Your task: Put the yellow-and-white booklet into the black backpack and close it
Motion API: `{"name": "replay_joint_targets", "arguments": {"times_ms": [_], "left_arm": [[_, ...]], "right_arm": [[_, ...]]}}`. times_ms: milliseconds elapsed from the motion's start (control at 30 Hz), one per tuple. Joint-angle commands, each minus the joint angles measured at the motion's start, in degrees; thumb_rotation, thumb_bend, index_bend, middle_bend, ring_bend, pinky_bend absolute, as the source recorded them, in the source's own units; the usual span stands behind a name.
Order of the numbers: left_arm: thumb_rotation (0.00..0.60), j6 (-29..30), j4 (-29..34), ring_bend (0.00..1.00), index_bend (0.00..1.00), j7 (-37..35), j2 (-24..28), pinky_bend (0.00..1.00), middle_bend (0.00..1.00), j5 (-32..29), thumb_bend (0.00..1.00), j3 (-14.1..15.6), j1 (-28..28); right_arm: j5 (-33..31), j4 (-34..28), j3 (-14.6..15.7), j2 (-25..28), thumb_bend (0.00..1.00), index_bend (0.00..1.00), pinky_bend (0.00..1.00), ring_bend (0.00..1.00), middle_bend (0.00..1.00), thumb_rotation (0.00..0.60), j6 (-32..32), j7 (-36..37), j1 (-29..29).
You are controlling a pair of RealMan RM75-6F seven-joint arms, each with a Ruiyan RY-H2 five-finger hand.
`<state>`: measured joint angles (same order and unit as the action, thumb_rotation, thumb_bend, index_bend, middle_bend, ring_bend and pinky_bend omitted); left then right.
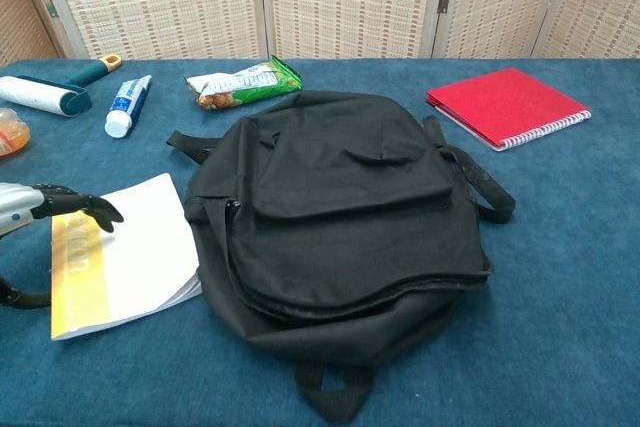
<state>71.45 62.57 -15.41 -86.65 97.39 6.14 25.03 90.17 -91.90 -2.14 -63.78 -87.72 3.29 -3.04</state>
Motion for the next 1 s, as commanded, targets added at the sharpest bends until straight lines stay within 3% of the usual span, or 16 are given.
{"name": "replay_joint_targets", "arguments": {"times_ms": [33,433,1000], "left_arm": [[0.600,2.17,-1.64,0.25,0.28,-2.25,-1.43,0.20,0.34,0.17,0.31,-0.58,-0.60],[0.600,6.27,-5.77,0.28,0.31,-8.69,-6.34,0.22,0.36,-1.53,0.33,-3.17,-1.29],[0.600,15.15,-12.21,0.34,0.53,-9.38,-11.66,0.26,0.42,-2.22,0.25,-5.60,-4.01]], "right_arm": [[-0.01,0.06,-0.03,-0.03,0.14,0.00,0.08,0.06,0.01,0.600,-0.05,0.04,0.02],[0.22,0.59,-0.04,-0.10,0.14,0.00,0.08,0.07,0.01,0.600,-0.57,0.76,0.25],[0.15,0.77,0.00,-0.19,0.14,0.00,0.08,0.08,0.01,0.600,-0.19,0.96,0.17]]}}
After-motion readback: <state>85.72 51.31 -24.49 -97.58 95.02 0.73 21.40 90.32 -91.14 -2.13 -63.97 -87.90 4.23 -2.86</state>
